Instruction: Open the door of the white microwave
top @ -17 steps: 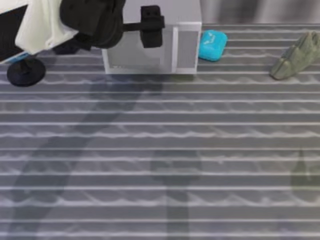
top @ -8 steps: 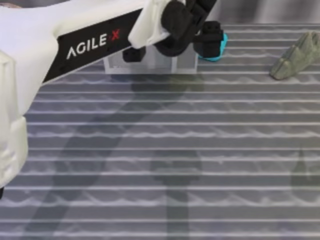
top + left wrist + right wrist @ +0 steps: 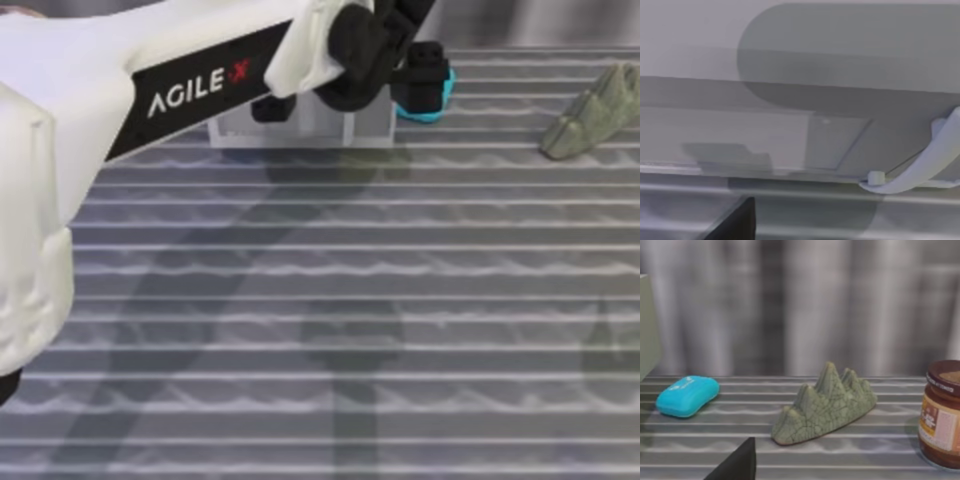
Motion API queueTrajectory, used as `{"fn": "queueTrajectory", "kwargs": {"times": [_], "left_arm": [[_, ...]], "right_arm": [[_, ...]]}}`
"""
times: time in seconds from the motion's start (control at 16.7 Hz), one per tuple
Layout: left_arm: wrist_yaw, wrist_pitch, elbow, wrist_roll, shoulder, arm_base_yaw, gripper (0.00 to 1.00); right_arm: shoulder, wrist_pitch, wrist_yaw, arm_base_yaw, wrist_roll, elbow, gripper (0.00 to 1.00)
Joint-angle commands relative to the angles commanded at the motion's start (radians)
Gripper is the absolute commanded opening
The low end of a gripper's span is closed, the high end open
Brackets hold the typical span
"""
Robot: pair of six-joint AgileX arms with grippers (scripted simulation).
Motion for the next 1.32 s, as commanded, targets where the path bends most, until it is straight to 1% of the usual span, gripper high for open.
{"fn": "queueTrajectory", "kwargs": {"times": [0.24,0.54,1.32], "left_arm": [[0.024,0.076,0.073,0.035,0.147,0.039,1.0],[0.031,0.095,0.09,0.045,0.174,0.05,1.0],[0.031,0.095,0.09,0.045,0.174,0.05,0.02]], "right_arm": [[0.0,0.0,0.0,0.0,0.0,0.0,1.0],[0.0,0.0,0.0,0.0,0.0,0.0,1.0],[0.0,0.0,0.0,0.0,0.0,0.0,1.0]]}}
